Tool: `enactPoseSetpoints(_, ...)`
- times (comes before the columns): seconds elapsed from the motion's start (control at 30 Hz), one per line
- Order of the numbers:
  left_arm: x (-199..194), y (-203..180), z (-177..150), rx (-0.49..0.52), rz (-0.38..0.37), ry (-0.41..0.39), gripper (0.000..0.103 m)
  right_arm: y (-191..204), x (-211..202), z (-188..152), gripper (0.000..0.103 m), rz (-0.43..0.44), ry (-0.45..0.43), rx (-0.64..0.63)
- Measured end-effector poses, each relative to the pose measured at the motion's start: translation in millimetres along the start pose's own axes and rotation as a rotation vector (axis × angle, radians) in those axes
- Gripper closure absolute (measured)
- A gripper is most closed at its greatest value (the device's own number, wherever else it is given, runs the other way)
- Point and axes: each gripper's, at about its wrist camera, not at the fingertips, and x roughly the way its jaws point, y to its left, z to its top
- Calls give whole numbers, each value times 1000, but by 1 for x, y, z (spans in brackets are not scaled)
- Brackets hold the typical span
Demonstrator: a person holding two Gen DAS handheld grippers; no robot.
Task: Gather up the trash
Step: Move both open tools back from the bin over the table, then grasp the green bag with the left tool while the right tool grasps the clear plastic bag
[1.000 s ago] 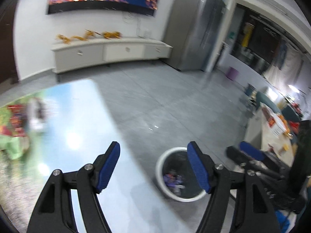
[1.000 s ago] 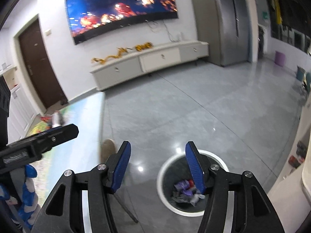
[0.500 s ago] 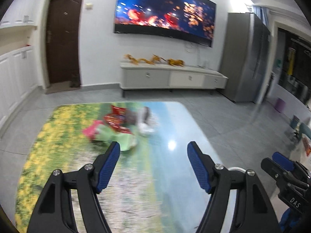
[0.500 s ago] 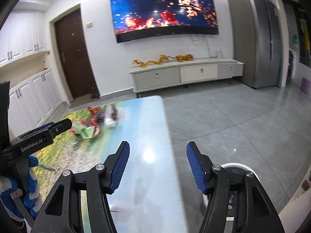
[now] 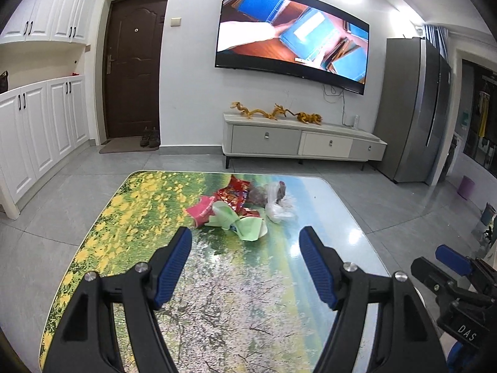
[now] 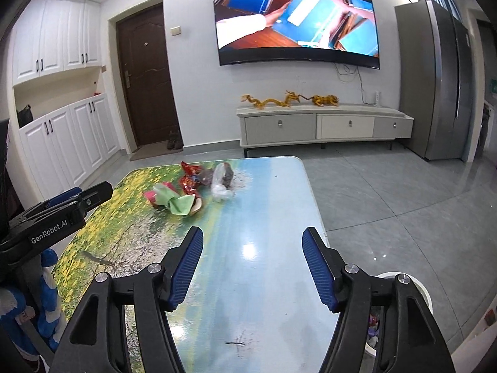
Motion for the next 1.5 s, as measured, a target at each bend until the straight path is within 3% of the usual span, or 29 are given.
enactPoseSetpoints(0.3, 6, 9, -4, -17, 9, 9, 31, 9, 3, -1, 37, 14, 5, -16)
enactPoseSetpoints(0.6, 42, 19, -8, -31, 23, 62, 30, 2, 28, -2, 37, 32, 43, 1)
enactPoseSetpoints(0.93, 83, 69, -22, -24, 31, 144, 30, -3, 78, 5, 37, 91, 115, 1)
enactPoseSetpoints(1.27, 127, 88, -8, -63, -76, 215, 30, 11, 142, 29, 37, 203, 158, -25)
enactPoseSetpoints(1.5, 176, 75, 5, -197, -170, 301, 30, 9, 187, 47, 42, 238, 174, -11)
